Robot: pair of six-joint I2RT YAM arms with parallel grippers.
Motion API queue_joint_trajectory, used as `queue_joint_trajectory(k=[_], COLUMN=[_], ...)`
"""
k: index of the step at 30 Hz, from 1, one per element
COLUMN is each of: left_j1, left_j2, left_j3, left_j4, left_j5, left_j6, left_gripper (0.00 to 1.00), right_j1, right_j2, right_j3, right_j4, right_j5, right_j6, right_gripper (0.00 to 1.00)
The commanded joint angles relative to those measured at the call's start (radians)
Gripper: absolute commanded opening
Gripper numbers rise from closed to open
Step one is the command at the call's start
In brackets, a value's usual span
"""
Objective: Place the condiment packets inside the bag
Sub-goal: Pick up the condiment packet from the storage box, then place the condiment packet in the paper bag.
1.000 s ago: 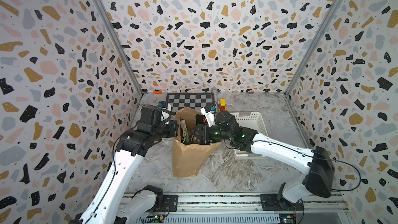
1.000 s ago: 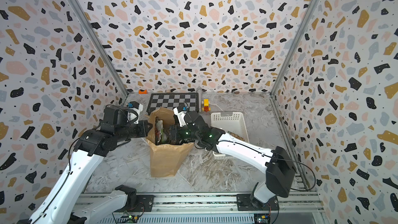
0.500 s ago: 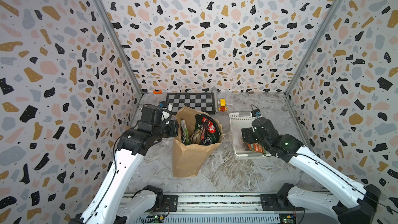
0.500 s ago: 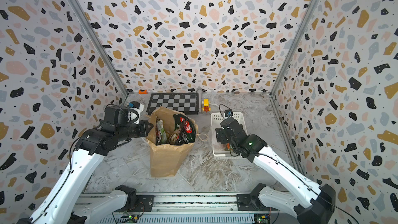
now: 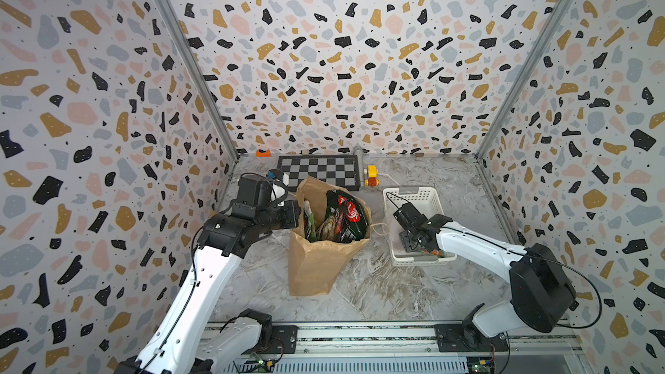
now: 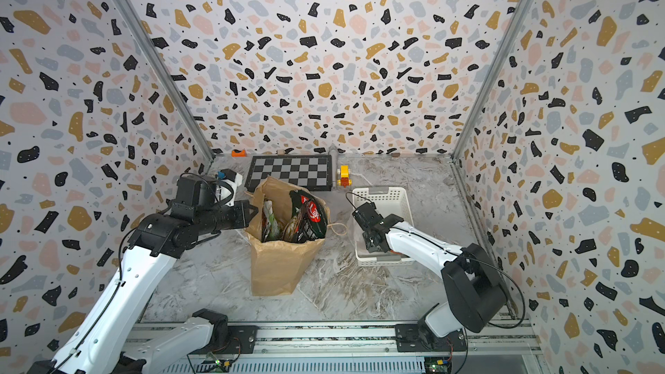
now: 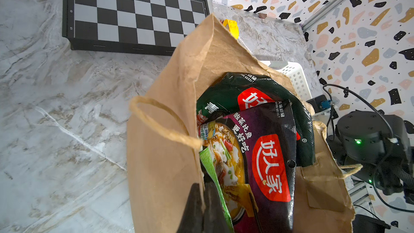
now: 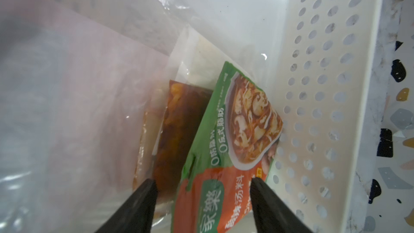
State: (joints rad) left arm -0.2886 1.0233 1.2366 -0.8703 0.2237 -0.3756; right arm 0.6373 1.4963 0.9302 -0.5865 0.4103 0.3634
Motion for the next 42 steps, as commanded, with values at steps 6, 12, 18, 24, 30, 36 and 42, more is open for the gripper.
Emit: queue_joint_trajectory(k=[6, 12, 18, 24, 30, 36, 42], left_j1=[-0.003, -0.003, -0.003, -0.003, -0.003, -0.003, -0.003], left_j2=[0.004, 0.004, 0.004, 0.001, -0.005, -0.005, -0.003], left_j3=[-0.015, -0.016, -0.021, -0.019, -0.014, -0.012, -0.009], left_j4=[0.028, 0.029, 0.03, 0.033, 0.036, 0.037, 0.043], left_j5=[0.009, 0.007, 0.003, 0.007, 0.012, 0.022, 0.025], left_j6=[0.022, 0.022, 0.023, 0.02, 0.012, 0.009, 0.006], left_gripper=[0.0, 0.0, 0.0, 0.0, 0.0, 0.0, 0.0], right_j1=[-0.033, -0.033, 0.026, 0.184, 0.225, 0.24, 0.283], right_j2=[0.003, -0.203, -0.383, -0.414, -0.313, -0.13, 0.004], right_j3=[-0.005, 0.034, 0.222, 0.455, 0.503, 0.507, 0.499], right_j4=[0.047, -0.012, -0.076, 0.002, 0.315, 0.511, 0.643], right_j5=[0.045, 0.08, -0.12, -0.322, -0.761, -0.855, -0.904], right_j6=[-0.026, -0.051, -0.082, -0.077, 0.125, 0.267, 0.359], right_gripper=[0.24, 0.0, 0.0, 0.0, 0.0, 0.0, 0.0])
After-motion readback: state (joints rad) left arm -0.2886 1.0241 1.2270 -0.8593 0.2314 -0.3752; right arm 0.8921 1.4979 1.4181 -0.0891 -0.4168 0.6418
